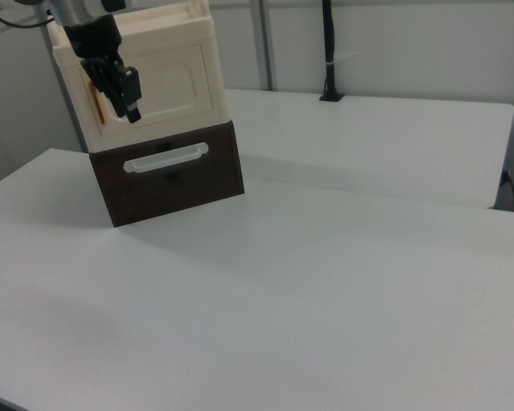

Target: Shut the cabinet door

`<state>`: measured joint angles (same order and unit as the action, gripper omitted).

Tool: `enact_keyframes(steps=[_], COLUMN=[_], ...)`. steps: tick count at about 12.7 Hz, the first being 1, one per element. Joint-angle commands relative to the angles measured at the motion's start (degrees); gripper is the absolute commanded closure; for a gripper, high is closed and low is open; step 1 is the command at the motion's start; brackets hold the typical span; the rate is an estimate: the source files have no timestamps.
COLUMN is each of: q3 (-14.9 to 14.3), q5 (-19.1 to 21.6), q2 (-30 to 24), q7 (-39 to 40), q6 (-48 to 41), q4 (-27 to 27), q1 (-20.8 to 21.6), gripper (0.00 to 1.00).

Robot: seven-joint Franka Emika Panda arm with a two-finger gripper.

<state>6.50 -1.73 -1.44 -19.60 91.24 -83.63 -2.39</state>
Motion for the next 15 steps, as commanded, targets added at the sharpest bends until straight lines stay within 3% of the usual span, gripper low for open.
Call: enact_keyframes(steps=[1, 5, 7, 10, 15], q3=[-6.40, -6.41, -6.58, -6.93, -6.67], q5=[0.24, 0.59, 2.25, 2.26, 2.17], q2=[-5.41, -4.54, -3.93, -2.43, -1.38], q7=[2.19, 10.52, 14.14, 18.96, 18.37], q6=[-0.44, 0.87, 5.77, 5.80, 5.53], q4=[-6.54, -7.87, -8.74, -8.66, -8.66], q1=[5.91, 3.10, 1.26, 0.98, 1.25], gripper=[0.00, 0.00, 0.00, 0.00, 0.00])
